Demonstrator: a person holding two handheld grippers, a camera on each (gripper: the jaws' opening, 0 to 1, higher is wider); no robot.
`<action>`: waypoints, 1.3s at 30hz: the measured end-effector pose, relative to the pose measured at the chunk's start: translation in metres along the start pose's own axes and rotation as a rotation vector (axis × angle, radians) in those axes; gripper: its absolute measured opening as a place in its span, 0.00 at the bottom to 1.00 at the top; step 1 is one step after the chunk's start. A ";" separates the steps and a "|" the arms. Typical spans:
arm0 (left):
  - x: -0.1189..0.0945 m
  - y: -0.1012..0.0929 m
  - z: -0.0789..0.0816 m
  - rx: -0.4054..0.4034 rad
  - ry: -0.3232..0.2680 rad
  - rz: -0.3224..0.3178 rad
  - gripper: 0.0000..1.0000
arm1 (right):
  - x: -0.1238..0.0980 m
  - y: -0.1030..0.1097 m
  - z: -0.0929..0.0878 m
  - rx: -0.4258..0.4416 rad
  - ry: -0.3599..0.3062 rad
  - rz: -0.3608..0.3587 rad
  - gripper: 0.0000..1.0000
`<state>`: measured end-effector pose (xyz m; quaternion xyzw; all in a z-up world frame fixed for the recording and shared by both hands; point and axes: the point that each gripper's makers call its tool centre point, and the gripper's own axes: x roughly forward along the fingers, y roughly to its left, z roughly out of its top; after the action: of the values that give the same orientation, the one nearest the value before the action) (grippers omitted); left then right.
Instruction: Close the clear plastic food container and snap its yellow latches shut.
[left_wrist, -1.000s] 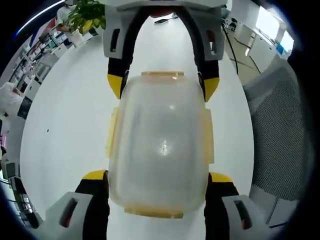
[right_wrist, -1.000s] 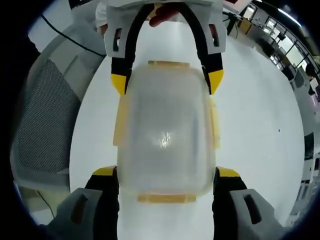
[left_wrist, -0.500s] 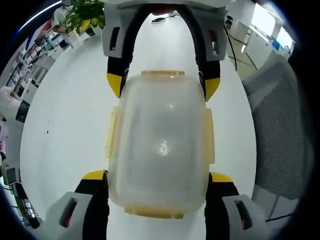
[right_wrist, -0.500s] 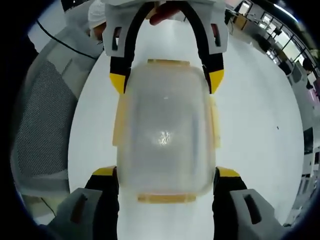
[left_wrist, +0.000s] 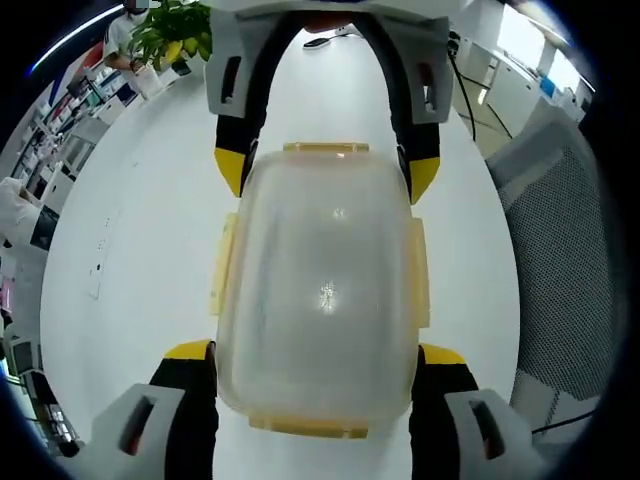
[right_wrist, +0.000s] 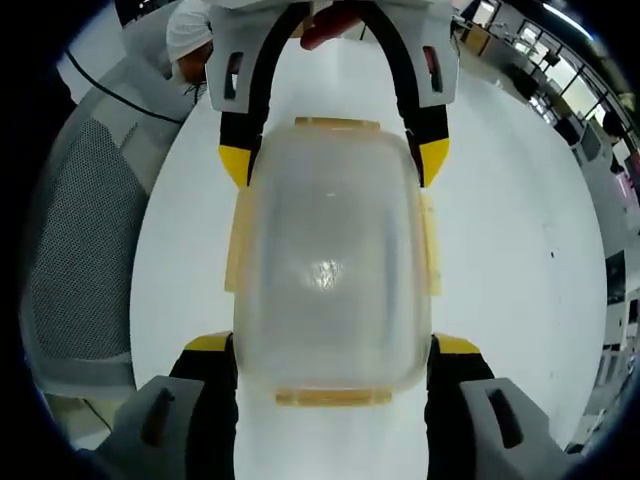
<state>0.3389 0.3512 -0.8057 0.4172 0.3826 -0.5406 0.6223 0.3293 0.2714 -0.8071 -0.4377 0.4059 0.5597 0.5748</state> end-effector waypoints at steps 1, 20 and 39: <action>0.000 0.002 0.000 -0.001 0.000 0.000 0.76 | 0.000 -0.002 0.000 0.000 0.000 0.000 0.74; 0.001 0.029 -0.006 -0.002 0.001 -0.005 0.77 | 0.003 -0.028 0.006 0.008 -0.010 -0.004 0.74; 0.004 0.057 -0.011 0.005 0.004 -0.003 0.78 | 0.005 -0.054 0.011 0.024 -0.019 -0.017 0.75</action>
<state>0.3958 0.3641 -0.8075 0.4194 0.3831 -0.5416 0.6197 0.3834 0.2843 -0.8063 -0.4288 0.4035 0.5540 0.5886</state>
